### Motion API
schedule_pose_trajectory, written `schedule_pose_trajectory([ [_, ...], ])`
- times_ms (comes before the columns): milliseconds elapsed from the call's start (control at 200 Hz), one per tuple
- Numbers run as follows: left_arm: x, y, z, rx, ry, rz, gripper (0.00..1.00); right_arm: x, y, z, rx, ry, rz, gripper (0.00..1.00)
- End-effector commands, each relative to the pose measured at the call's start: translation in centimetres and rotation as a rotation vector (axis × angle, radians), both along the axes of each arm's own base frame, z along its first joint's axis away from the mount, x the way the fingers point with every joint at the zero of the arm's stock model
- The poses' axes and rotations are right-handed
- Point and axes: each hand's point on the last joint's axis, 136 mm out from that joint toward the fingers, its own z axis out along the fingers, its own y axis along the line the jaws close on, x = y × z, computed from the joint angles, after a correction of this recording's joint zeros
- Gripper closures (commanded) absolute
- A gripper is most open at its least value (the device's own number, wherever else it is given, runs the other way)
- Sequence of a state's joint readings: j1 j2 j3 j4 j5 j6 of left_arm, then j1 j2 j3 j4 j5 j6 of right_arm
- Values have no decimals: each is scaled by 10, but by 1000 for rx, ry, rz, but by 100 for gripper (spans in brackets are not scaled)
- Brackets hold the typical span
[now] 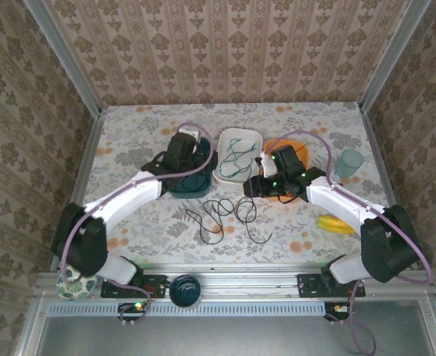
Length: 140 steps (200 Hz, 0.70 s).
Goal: Untangle the cables
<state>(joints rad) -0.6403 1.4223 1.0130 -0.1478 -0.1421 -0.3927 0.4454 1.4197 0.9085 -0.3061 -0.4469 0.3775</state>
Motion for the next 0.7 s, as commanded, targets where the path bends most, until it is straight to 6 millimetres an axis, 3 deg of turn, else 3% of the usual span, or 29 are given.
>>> schedule_pose_trajectory([
  [0,-44,14,-31,63,112,-32,5,-1,-5,1,-18,-11,-13,52],
  [155,-110,1,-61,64,258,-181,5,1,-6,-3,-33,-7,-15,51],
  [300,-151,-1,-86,98,373,-279,5,3,-7,-5,-46,0,-19,52],
  [400,-161,11,-102,155,437,-246,5,3,-8,-5,-48,0,-21,52],
  [545,-161,22,-107,157,428,-187,5,2,-9,-7,-60,5,-18,52],
  [695,-161,19,-117,129,451,-154,5,2,-8,-9,-60,14,-15,52],
])
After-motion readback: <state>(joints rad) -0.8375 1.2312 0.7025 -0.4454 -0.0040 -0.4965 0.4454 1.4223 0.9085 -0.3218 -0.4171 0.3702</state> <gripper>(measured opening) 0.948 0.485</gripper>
